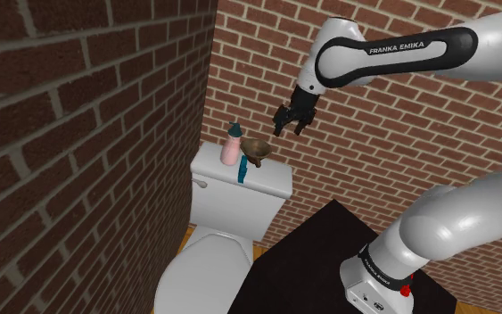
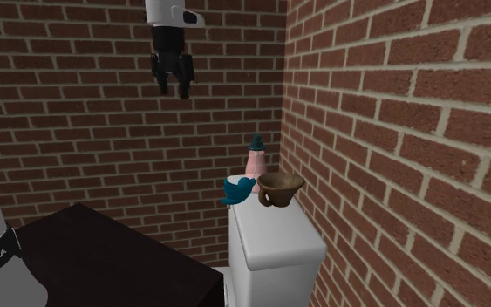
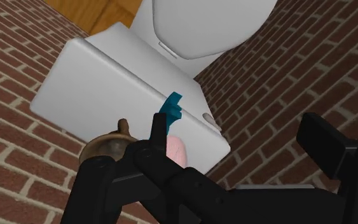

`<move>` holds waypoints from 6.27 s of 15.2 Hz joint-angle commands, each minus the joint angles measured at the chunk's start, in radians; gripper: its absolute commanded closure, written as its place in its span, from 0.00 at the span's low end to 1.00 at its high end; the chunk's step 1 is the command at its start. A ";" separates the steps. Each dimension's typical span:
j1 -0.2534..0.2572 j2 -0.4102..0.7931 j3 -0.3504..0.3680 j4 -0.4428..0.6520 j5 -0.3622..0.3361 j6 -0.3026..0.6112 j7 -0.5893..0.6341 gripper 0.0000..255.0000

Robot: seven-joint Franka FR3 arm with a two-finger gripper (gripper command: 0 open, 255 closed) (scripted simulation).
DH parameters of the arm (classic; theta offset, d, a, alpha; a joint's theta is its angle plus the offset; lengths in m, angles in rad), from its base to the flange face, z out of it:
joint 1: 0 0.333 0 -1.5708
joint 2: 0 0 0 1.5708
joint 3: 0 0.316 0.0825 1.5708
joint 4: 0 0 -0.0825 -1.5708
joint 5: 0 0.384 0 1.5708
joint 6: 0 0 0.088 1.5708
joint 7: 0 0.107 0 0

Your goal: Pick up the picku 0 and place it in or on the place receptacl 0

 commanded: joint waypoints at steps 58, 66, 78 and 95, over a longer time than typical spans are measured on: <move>-0.020 1.054 -0.077 0.517 -0.127 0.502 0.490 1.00; -0.023 0.963 -0.073 0.494 -0.123 0.434 0.489 1.00; -0.027 0.841 -0.068 0.486 -0.117 0.319 0.487 1.00; -0.162 0.973 -0.105 0.820 -0.095 0.114 0.304 1.00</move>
